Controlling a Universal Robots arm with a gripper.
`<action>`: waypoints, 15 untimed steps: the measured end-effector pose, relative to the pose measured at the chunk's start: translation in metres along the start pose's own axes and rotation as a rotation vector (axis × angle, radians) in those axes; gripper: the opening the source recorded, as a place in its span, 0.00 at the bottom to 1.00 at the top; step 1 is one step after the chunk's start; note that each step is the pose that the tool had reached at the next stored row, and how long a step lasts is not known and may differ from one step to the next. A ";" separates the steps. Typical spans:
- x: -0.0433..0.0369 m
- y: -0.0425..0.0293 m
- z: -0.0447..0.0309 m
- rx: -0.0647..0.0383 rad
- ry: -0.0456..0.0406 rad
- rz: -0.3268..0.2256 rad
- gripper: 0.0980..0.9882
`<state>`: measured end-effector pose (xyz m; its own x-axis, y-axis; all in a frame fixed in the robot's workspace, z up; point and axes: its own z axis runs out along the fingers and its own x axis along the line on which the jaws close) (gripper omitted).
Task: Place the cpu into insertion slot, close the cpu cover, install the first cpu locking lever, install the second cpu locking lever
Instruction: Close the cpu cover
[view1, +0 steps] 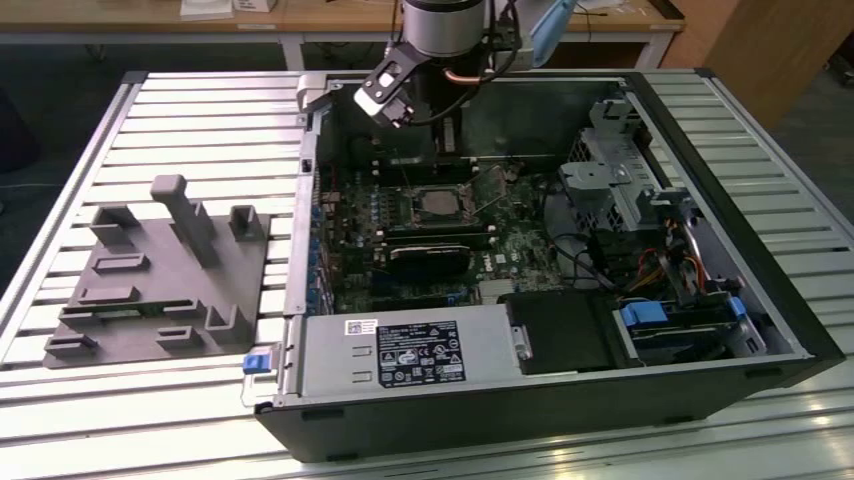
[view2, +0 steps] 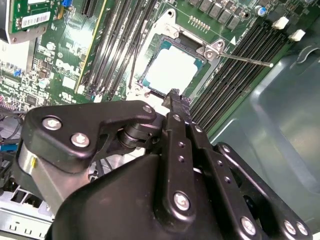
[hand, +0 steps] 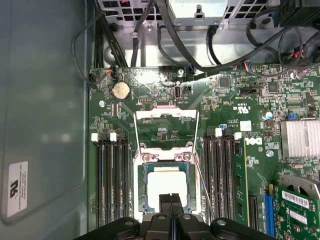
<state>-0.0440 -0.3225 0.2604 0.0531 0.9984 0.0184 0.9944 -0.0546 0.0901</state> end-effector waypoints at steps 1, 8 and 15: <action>0.0001 0.0011 0.0001 0.000 0.0000 0.000 0.01; 0.0006 0.0110 0.0010 0.000 0.0001 0.000 0.01; 0.0012 0.0224 0.0021 0.000 0.0002 0.000 0.01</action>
<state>-0.0214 -0.3225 0.2604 0.0531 0.9984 0.0186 0.9944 -0.0546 0.0902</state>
